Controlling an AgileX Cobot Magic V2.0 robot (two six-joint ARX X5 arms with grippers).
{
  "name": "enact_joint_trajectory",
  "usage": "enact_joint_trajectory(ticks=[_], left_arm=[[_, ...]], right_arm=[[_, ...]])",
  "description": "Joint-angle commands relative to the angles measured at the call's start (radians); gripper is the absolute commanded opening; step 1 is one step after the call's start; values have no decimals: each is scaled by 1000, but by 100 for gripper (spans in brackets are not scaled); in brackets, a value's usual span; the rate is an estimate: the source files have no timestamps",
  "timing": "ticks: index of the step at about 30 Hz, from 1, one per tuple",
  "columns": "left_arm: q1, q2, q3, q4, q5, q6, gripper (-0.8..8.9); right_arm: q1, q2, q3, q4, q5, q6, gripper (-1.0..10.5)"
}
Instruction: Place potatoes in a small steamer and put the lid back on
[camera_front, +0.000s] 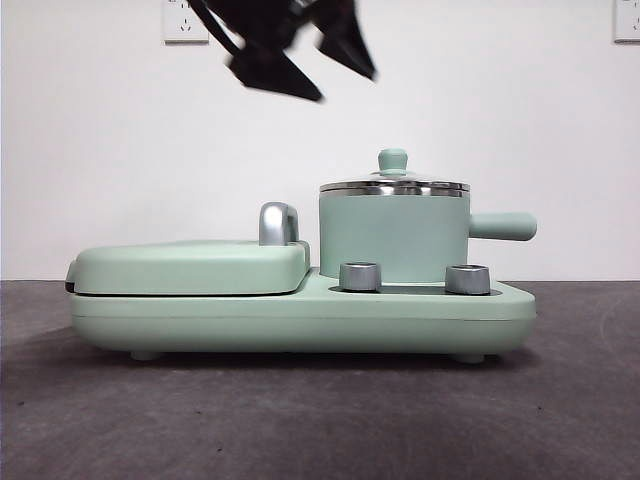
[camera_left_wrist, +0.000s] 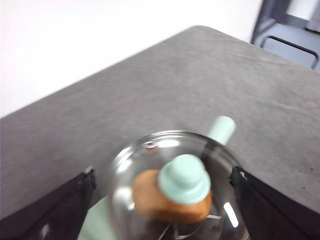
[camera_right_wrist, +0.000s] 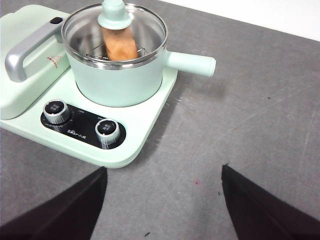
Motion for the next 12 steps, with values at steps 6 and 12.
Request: enact_joint_trajectory(ticks=[6, 12], left_arm=[[101, -243, -228, -17, 11, -34, 423], [226, -527, -521, -21, 11, -92, 424]], right_arm=[[5, 4, 4, 13, -4, 11, 355], [5, 4, 4, 11, -27, 11, 355]])
